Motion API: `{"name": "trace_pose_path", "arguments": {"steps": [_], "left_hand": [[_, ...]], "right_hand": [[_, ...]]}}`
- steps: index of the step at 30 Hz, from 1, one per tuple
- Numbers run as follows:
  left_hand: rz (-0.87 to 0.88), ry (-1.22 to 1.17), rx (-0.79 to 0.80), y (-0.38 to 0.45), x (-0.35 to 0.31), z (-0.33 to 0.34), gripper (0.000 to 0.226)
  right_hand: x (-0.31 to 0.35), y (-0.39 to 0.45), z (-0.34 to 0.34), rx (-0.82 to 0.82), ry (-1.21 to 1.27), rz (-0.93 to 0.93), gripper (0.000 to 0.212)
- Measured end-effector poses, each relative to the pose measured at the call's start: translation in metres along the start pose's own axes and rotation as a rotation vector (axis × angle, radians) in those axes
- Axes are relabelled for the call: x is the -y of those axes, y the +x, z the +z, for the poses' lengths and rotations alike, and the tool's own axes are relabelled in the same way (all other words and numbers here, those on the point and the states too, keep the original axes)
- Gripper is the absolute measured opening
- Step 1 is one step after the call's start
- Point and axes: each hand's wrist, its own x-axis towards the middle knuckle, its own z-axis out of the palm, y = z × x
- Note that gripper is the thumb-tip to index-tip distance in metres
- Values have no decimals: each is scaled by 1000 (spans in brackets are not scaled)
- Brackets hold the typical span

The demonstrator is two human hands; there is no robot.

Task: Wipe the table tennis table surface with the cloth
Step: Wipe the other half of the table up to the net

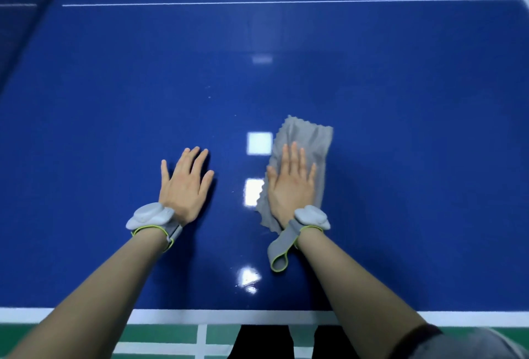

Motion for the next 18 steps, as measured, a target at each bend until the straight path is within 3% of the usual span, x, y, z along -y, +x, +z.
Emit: {"name": "trace_pose_path", "arguments": {"steps": [8, 12, 18], "left_hand": [[-114, -113, -31, -19, 6, 10, 51], [-183, -220, -88, -13, -26, 15, 50], [1, -172, -91, 2, -104, 12, 49]], "right_hand": [[44, -47, 20, 105, -28, -350, 61], [19, -68, 16, 130, -61, -459, 56], [-65, -91, -8, 135, -128, -528, 53]]}}
